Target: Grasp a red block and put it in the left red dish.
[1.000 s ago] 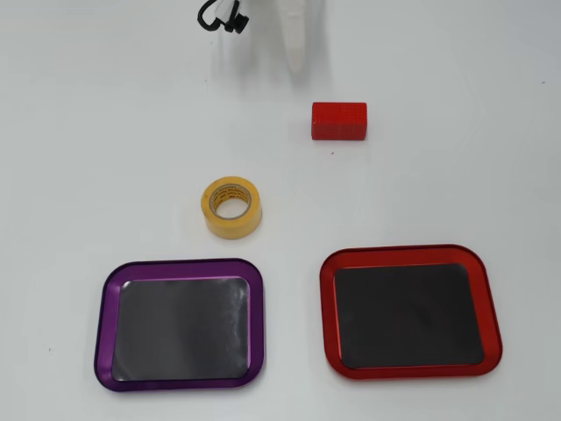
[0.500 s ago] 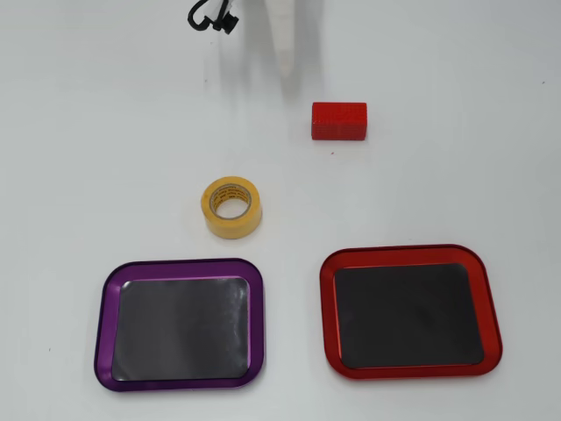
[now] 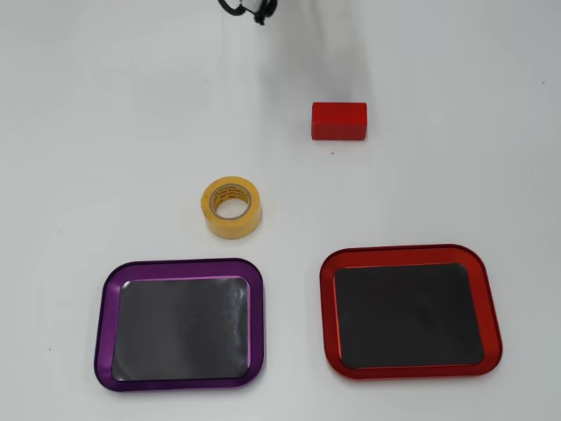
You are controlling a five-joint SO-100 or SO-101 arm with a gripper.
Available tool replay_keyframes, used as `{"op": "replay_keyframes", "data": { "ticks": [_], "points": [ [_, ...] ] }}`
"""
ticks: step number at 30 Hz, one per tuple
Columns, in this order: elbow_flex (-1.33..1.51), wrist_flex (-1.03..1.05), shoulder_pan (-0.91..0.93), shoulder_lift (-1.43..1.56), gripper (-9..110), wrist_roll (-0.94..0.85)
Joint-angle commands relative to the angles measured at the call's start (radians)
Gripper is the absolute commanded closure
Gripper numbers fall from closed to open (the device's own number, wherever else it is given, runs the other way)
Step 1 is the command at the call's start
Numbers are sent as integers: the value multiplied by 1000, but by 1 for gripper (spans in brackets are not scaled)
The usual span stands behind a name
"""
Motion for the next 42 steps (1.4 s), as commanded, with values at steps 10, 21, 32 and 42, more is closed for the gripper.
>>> {"op": "replay_keyframes", "data": {
  "ticks": [10, 21, 32, 42],
  "points": [
    [-252, -34, -60, -356, 73, 75],
    [-186, -202, 84, -367, 73, 110],
    [-61, -270, 31, -367, 73, 110],
    [-31, -339, 32, -423, 73, 110]
  ]
}}
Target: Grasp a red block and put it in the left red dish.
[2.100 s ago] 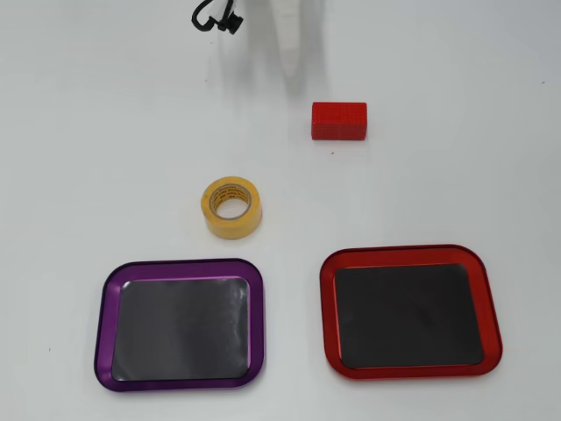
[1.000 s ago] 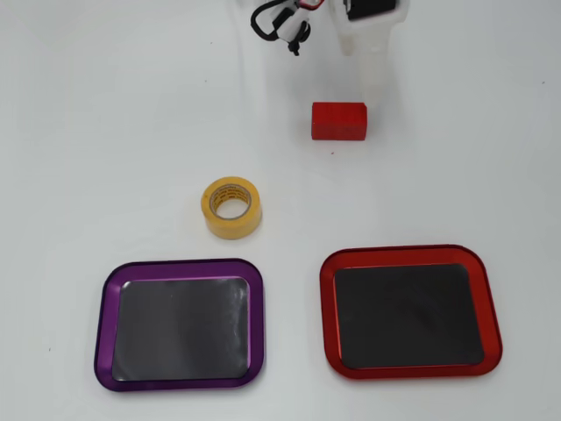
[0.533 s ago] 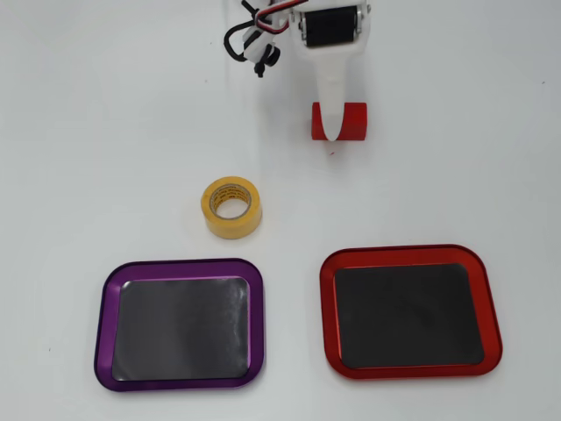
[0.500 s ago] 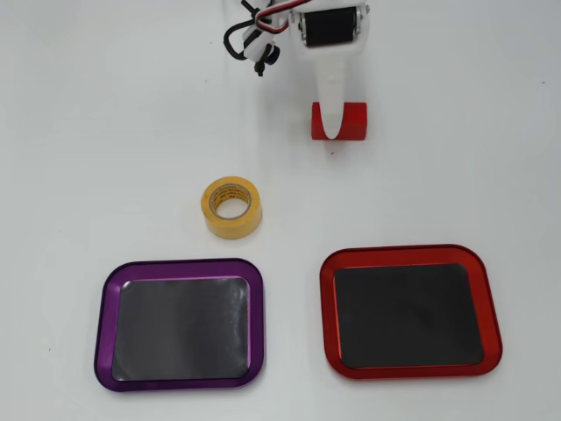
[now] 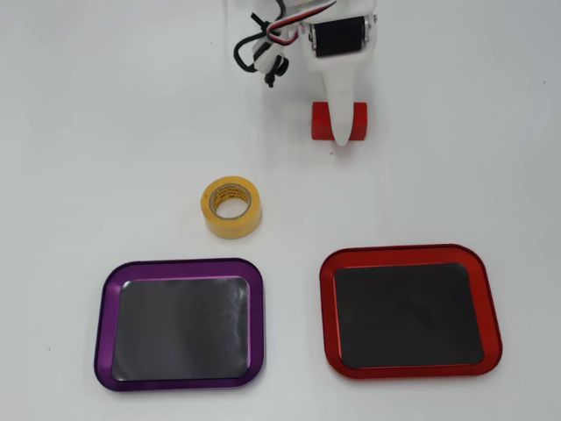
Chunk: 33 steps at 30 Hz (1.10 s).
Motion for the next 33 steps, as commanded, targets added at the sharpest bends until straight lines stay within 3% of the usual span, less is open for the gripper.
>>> {"op": "replay_keyframes", "data": {
  "ticks": [1, 8, 15, 25, 33],
  "points": [
    [-6, -20, -5, -43, 73, 6],
    [-18, -78, -6, -156, 75, 6],
    [-25, -78, -9, -166, 103, -2],
    [-152, -83, -14, 135, 102, -80],
    [-153, -348, -8, 397, 102, -276]
  ]
}}
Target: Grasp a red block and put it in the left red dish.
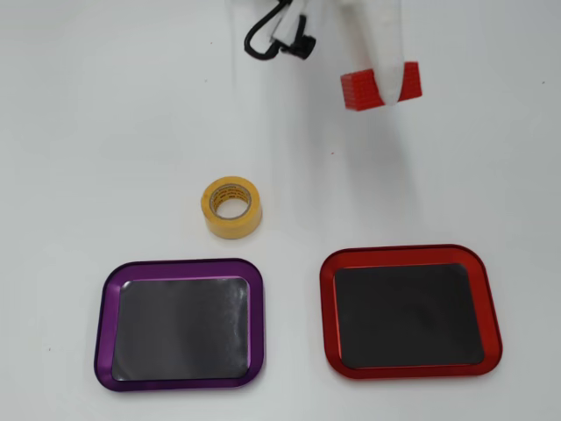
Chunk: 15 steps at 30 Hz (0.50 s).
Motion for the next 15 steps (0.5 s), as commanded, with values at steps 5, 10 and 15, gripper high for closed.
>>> {"op": "replay_keyframes", "data": {
  "ticks": [5, 10, 15],
  "points": [
    [-29, -302, 6, -18, 102, -118],
    [-86, -451, 3, -259, 102, -158],
    [-288, -491, 3, -552, 102, -163]
  ]
}}
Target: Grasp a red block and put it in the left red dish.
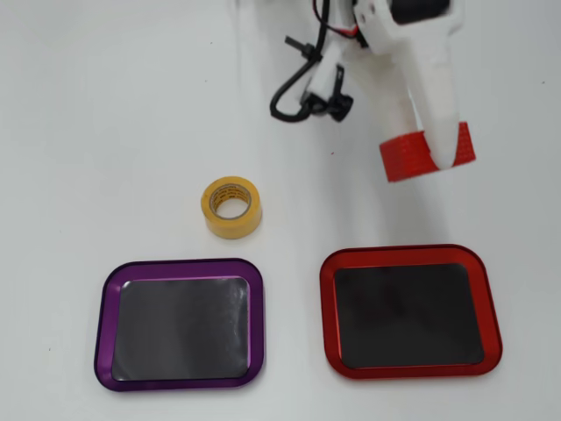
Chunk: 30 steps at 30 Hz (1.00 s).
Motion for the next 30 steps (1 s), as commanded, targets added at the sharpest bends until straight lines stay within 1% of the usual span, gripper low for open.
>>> {"op": "replay_keyframes", "data": {
  "ticks": [1, 9, 13, 19, 25, 30],
  "points": [
    [-150, -34, -3, -169, 102, -3],
    [-373, -32, 5, -472, 102, -6],
    [-394, -32, 5, -537, 102, -6],
    [-388, -32, -5, -540, 101, -6],
    [-400, 97, -6, -537, 91, -6],
    [-476, 213, -6, -537, 84, -6]
  ]
}}
